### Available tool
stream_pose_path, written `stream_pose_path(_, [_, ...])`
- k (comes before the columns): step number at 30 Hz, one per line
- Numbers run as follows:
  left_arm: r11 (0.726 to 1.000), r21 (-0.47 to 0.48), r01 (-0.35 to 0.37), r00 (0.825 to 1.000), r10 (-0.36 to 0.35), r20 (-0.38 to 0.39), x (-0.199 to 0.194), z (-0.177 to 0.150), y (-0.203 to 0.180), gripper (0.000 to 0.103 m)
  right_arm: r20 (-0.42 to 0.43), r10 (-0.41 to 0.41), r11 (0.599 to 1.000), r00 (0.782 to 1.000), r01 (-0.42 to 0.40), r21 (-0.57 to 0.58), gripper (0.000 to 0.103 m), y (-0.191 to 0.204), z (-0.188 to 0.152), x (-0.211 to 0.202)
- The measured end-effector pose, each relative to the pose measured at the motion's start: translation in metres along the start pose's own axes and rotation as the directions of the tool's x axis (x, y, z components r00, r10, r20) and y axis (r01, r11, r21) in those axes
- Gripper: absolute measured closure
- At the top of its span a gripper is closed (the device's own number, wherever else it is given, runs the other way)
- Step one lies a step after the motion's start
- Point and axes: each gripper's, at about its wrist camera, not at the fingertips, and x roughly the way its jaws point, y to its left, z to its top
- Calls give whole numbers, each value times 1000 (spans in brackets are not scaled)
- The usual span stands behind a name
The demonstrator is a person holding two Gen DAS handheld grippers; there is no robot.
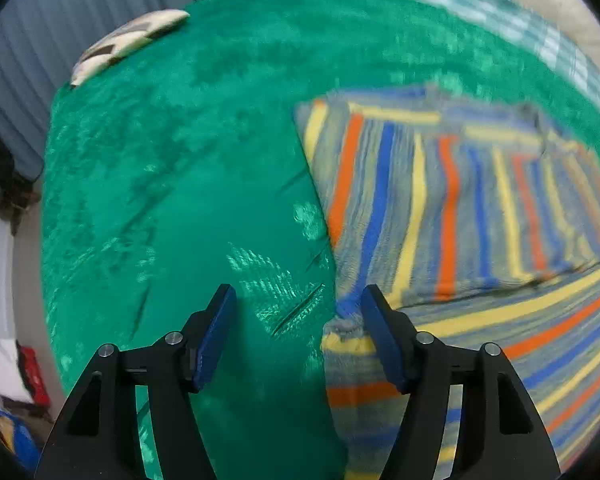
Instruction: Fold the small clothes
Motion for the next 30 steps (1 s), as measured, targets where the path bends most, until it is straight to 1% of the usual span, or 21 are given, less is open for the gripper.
stream_pose_path(1, [1000,-5,9,999,-9,32,-5,3,-5,34,0,-1,1000,1000,1,0,25,0,0,0])
stream_pose_path(2, [1000,-7,30,997,-29,70,-16,0,-7,26,0,0,1000,1000,0,0,25,0,0,0])
stream_pose_path(3, [999,-1,42,995,-41,87,-20,-4,-10,15,0,0,1000,1000,0,1,25,0,0,0])
stream_pose_path(5, [998,50,40,996,-43,79,-20,-21,-23,6,-1,-1,1000,1000,1,0,25,0,0,0])
stream_pose_path(7, [988,152,-3,1000,6,-18,3,-46,-37,6,-2,-1,1000,1000,1,-1,25,0,0,0])
stream_pose_path(8, [984,179,-15,999,24,-44,10,-56,-40,6,-3,-1,1000,1000,1,-1,25,0,0,0])
stream_pose_path(10, [991,130,-12,1000,12,3,-5,-70,-32,7,-5,1,1000,1000,-1,-1,25,-1,0,0])
stream_pose_path(11, [995,99,-11,1000,12,-3,-13,-73,-28,9,-10,5,1000,1000,-5,0,25,-2,1,-1])
stream_pose_path(12, [998,69,1,1000,0,-3,-26,-78,-25,12,-23,12,1000,1000,-11,3,25,-3,2,-2])
stream_pose_path(14, [997,40,65,997,-66,40,-57,-95,-25,12,-57,51,998,997,-49,36,25,-11,9,-12])
stream_pose_path(17, [986,81,147,984,-154,93,-101,-132,-48,8,-12,84,989,996,-82,123,25,-24,14,-38])
stream_pose_path(18, [977,118,175,978,-187,94,-112,-149,-64,8,5,87,987,996,-87,133,25,-25,16,-44])
stream_pose_path(19, [973,136,186,976,-199,92,-115,-156,-76,8,15,94,986,995,-95,134,25,-25,17,-46])
stream_pose_path(21, [959,192,207,973,-222,58,-120,-190,-103,8,8,114,984,993,-114,134,25,-20,17,-38])
stream_pose_path(22, [952,220,213,976,-217,-5,-114,-212,-122,8,-24,130,982,991,-125,143,25,-18,14,-27])
stream_pose_path(23, [950,227,214,977,-207,-55,-106,-224,-131,7,-95,138,982,986,-123,146,24,-14,5,-10])
stream_pose_path(24, [956,233,181,984,-176,-43,-104,-244,-140,5,-93,117,988,989,-106,113,24,-9,-1,-6])
stream_pose_path(25, [968,211,137,986,-154,65,-114,-259,-141,5,-63,85,995,994,-81,66,24,-2,-6,-9])
stream_pose_path(26, [973,194,122,985,-143,96,-116,-268,-140,5,-62,55,998,997,-53,31,24,3,-10,-11])
stream_pose_path(27, [976,180,123,985,-142,98,-117,-270,-139,5,-50,44,999,998,-42,29,24,5,-13,-14])
stream_pose_path(30, [974,161,158,983,-170,62,-110,-261,-136,1,-25,12,1000,1000,-11,27,23,9,-21,-18])
